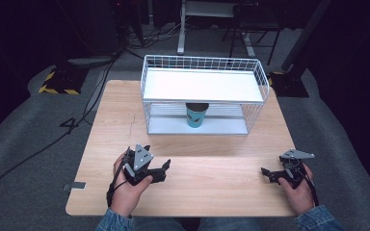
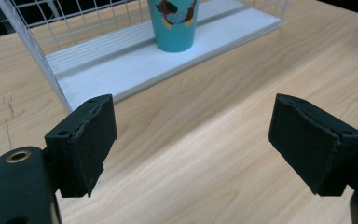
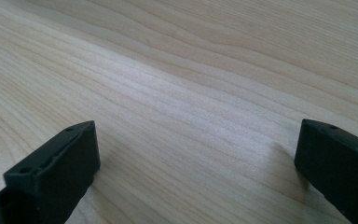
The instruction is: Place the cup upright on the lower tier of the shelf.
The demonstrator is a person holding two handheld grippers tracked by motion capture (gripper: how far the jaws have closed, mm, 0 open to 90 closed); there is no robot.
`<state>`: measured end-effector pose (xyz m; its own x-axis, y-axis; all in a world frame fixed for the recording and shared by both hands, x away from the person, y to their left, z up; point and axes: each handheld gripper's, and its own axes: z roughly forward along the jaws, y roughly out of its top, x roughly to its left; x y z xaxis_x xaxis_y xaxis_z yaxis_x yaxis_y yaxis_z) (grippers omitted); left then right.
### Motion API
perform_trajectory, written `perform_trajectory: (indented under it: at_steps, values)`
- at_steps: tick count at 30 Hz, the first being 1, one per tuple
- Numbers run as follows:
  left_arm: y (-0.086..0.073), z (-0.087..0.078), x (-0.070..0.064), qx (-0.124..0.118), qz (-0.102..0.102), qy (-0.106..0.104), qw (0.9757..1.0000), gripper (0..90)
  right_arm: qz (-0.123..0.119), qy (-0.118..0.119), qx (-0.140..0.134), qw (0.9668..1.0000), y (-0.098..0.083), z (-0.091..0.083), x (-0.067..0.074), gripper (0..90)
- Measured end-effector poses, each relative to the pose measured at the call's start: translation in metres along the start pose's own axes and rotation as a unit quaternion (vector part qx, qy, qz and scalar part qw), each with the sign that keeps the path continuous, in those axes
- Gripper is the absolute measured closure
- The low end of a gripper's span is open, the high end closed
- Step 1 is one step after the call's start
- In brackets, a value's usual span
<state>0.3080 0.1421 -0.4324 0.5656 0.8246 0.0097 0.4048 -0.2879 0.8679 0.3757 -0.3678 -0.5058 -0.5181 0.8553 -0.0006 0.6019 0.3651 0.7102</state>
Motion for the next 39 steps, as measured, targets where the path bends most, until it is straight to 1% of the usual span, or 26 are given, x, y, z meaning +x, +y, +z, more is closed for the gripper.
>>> perform_trajectory:
  at_steps: [3, 5, 6, 7, 8, 9, 11, 12, 13, 14, 18, 19, 20, 21, 22, 23, 24, 25, 30, 33, 37, 39]
  values:
    - [-0.01, -0.004, 0.0, 0.009, -0.004, -0.006, 0.9999, 15.8, 0.0, 0.0, 0.0, 1.0, 0.0, 0.0, 0.0, 0.1]
    - [-0.017, -0.006, -0.001, 0.015, -0.013, -0.01, 0.9998, 15.7, 0.0, 0.0, 0.0, 1.0, 0.0, 0.0, 0.0, 0.1]
    - [-0.019, -0.006, 0.0, 0.022, -0.011, -0.012, 0.9996, 15.7, 0.0, 0.0, 0.0, 1.0, 0.0, 0.0, 0.0, 0.1]
    - [-0.024, -0.006, 0.001, 0.028, -0.008, -0.01, 0.9995, 15.7, 0.0, 0.0, 0.0, 1.0, 0.0, 0.0, 0.0, 0.1]
    - [-0.025, -0.006, 0.001, 0.029, -0.008, -0.009, 0.9995, 15.7, 0.0, 0.0, 0.0, 1.0, 0.0, 0.0, 0.0, 0.1]
    - [-0.029, -0.006, 0.002, 0.034, -0.011, -0.009, 0.9993, 15.7, 0.0, 0.0, 0.0, 1.0, 0.0, 0.0, 0.0, 0.2]
    - [-0.035, -0.006, 0.004, 0.041, -0.012, -0.008, 0.999, 15.7, 0.0, 0.0, 0.0, 1.0, 0.0, 0.0, 0.0, 0.2]
    - [-0.038, -0.006, 0.005, 0.045, -0.016, -0.008, 0.9988, 15.7, 0.0, 0.0, 0.0, 1.0, 0.0, 0.0, 0.0, 0.1]
    - [-0.041, -0.005, 0.005, 0.048, -0.014, -0.008, 0.9987, 15.7, 0.0, 0.0, 0.0, 1.0, 0.0, 0.0, 0.0, 0.2]
    - [-0.044, -0.005, 0.006, 0.052, -0.018, -0.009, 0.9984, 15.7, 0.0, 0.0, 0.0, 1.0, 0.0, 0.0, 0.0, 0.1]
    - [-0.052, -0.004, 0.007, 0.065, -0.016, -0.01, 0.9977, 15.8, 0.0, 0.0, 0.0, 1.0, 0.0, 0.0, 0.0, 0.1]
    - [-0.054, -0.003, 0.007, 0.069, -0.018, -0.011, 0.9974, 15.8, 0.0, 0.0, 0.0, 1.0, 0.0, 0.0, 0.0, 0.1]
    - [-0.056, -0.003, 0.008, 0.072, -0.015, -0.009, 0.9973, 15.7, 0.0, 0.0, 0.0, 1.0, 0.0, 0.0, 0.0, 0.1]
    - [-0.058, -0.002, 0.008, 0.075, -0.02, -0.011, 0.997, 15.7, 0.0, 0.0, 0.0, 1.0, 0.0, 0.0, 0.0, 0.1]
    - [-0.06, -0.002, 0.008, 0.078, -0.018, -0.009, 0.9968, 15.7, 0.0, 0.0, 0.0, 1.0, 0.0, 0.0, 0.0, 0.2]
    - [-0.062, -0.002, 0.008, 0.085, -0.016, -0.008, 0.9962, 15.8, 0.0, 0.0, 0.0, 1.0, 0.0, 0.0, 0.0, 0.1]
    - [-0.063, -0.001, 0.008, 0.086, -0.017, -0.008, 0.9961, 15.7, 0.0, 0.0, 0.0, 1.0, 0.0, 0.0, 0.0, 0.1]
    - [-0.064, -0.001, 0.009, 0.091, -0.014, -0.006, 0.9958, 15.8, 0.0, 0.0, 0.0, 1.0, 0.0, 0.0, 0.0, 0.1]
    - [-0.072, 0.002, 0.011, 0.108, -0.017, -0.006, 0.994, 15.8, 0.0, 0.0, 0.0, 1.0, 0.0, 0.0, 0.0, 0.1]
    - [-0.074, 0.004, 0.012, 0.122, -0.014, -0.005, 0.9924, 15.9, 0.0, 0.0, 0.0, 1.0, 0.0, 0.0, 0.0, 0.2]
    - [-0.078, 0.008, 0.012, 0.142, -0.003, 0.0, 0.9898, 15.8, 0.0, 0.0, 0.0, 1.0, 0.0, 0.0, 0.0, 0.2]
    - [-0.078, 0.009, 0.012, 0.142, -0.015, -0.006, 0.9898, 15.2, 0.0, 0.0, 0.0, 1.0, 0.0, 0.0, 0.0, 0.1]
